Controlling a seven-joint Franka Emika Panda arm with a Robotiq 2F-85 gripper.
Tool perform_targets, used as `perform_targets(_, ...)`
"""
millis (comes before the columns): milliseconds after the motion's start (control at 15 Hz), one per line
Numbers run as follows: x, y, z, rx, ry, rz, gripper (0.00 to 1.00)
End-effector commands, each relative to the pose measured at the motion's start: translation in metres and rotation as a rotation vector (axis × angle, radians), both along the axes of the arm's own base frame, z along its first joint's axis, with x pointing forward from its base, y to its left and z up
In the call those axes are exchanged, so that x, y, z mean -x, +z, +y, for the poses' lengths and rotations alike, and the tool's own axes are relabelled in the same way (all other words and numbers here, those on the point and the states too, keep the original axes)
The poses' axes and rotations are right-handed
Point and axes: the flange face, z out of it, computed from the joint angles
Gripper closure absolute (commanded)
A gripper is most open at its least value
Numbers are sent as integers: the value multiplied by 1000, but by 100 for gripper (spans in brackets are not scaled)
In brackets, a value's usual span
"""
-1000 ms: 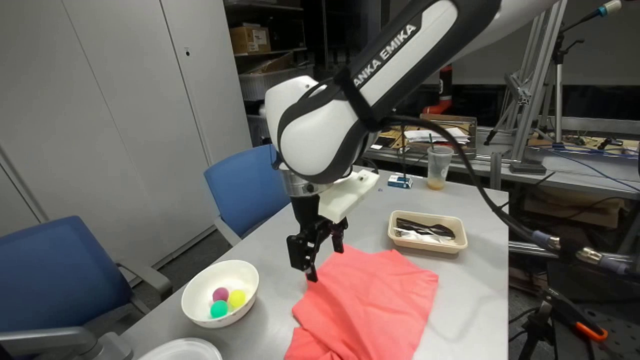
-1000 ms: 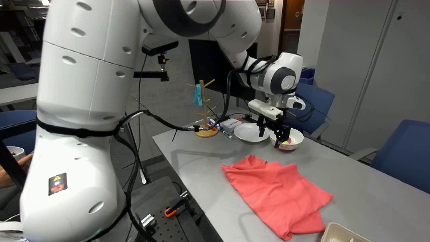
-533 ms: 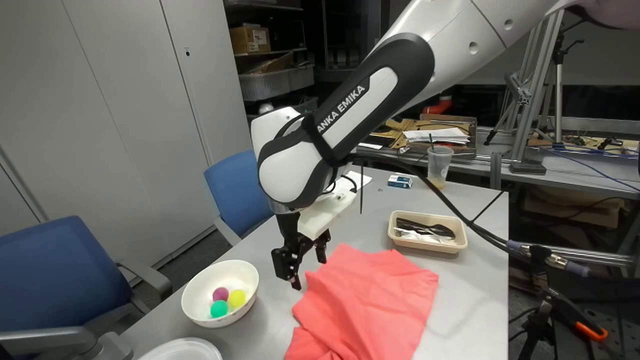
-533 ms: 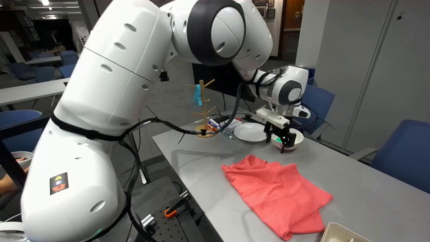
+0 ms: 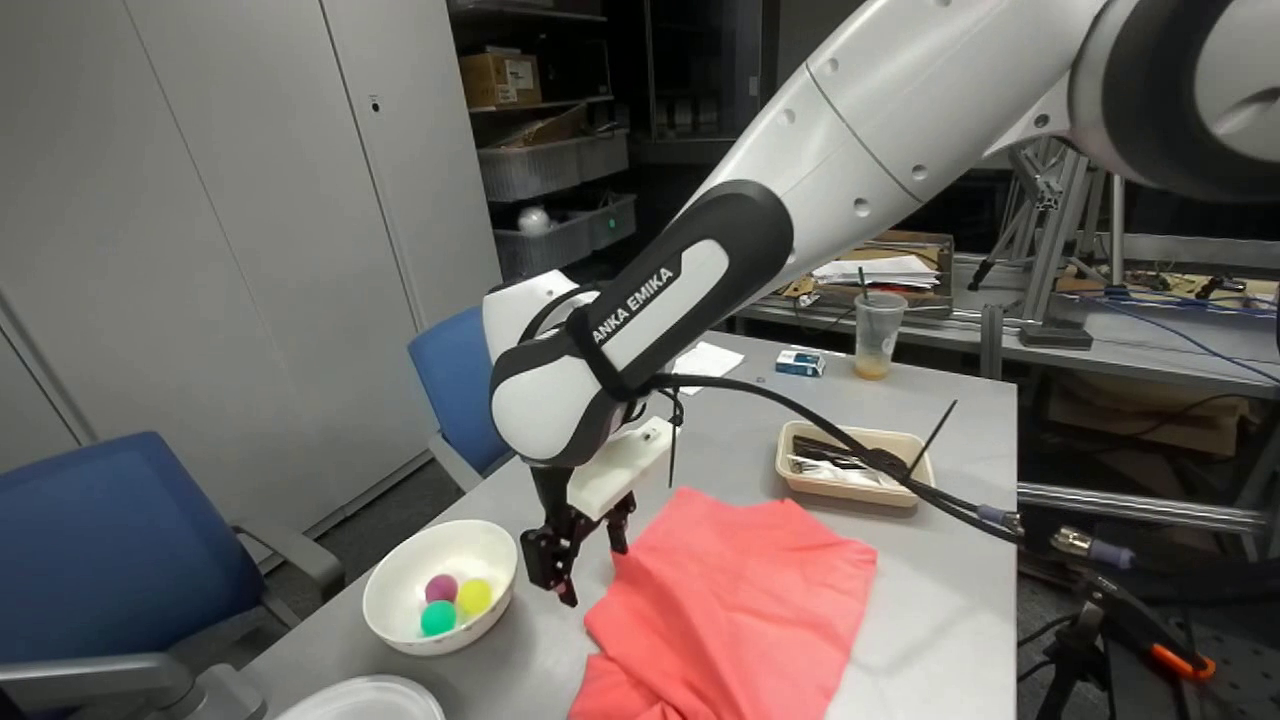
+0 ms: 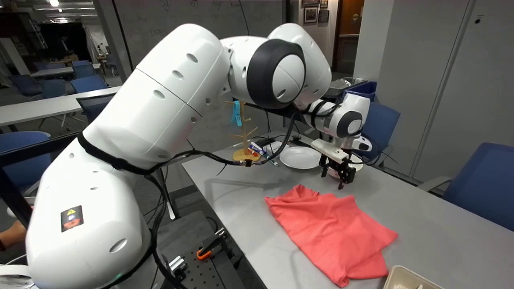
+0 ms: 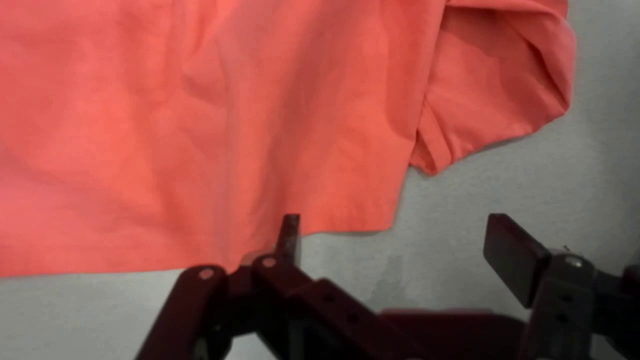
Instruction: Unfold the sweatshirt
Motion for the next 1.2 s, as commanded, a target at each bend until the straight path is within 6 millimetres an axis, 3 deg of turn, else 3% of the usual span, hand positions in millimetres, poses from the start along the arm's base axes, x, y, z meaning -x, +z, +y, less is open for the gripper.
perform_targets(0,-17,-26,-2,2,-18,3,7)
perform_targets(333,-17,-52,8,-6,-25,12,9)
perform_targets(733,-12,-55,19,-21,-56,26,10)
perform_targets(1133,-7,-78,17,6,-93,49,17)
